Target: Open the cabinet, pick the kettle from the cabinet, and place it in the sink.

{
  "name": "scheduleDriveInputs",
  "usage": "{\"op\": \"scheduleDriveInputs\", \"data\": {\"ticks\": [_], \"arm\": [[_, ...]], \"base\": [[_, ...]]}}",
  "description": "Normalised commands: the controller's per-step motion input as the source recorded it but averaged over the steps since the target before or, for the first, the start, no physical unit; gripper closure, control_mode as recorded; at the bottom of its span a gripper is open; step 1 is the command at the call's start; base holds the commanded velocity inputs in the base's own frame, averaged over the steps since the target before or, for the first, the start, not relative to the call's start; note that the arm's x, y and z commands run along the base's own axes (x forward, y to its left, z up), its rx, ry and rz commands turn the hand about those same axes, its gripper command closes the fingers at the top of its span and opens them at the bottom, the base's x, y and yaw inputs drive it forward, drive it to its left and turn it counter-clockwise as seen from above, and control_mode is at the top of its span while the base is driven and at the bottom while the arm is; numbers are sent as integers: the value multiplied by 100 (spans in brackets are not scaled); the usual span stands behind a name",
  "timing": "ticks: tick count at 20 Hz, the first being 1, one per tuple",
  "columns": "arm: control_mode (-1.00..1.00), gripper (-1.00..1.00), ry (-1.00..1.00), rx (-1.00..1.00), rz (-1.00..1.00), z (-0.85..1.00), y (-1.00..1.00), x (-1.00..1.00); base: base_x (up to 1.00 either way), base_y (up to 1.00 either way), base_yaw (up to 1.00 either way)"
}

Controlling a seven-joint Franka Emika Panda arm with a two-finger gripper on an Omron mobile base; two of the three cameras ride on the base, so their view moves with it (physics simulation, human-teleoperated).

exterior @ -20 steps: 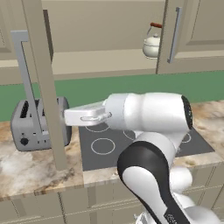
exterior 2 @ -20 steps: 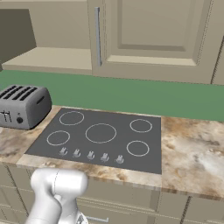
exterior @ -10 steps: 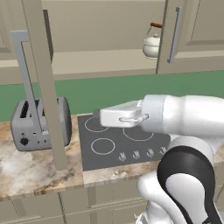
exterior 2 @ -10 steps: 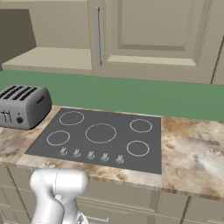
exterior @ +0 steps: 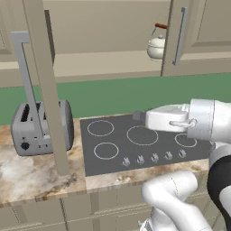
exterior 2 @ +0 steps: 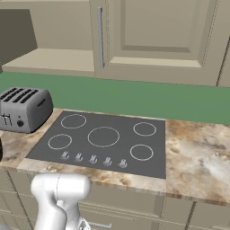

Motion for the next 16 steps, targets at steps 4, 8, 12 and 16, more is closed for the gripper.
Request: {"op": "scheduleDriveInputs", "data": {"ticks": [4, 8, 12, 16], "arm": [[-100, -100, 0, 0, -6, 13, -50, -15], [-100, -100, 1, 1, -17, 16, -48, -10], [-100, -100, 6, 0, -22, 18, -45, -7], [-100, -100, 5, -2, -20, 15, -49, -7]], "base": [[0, 0, 0], [0, 0, 0], [0, 0, 0], [0, 0, 0]]}}
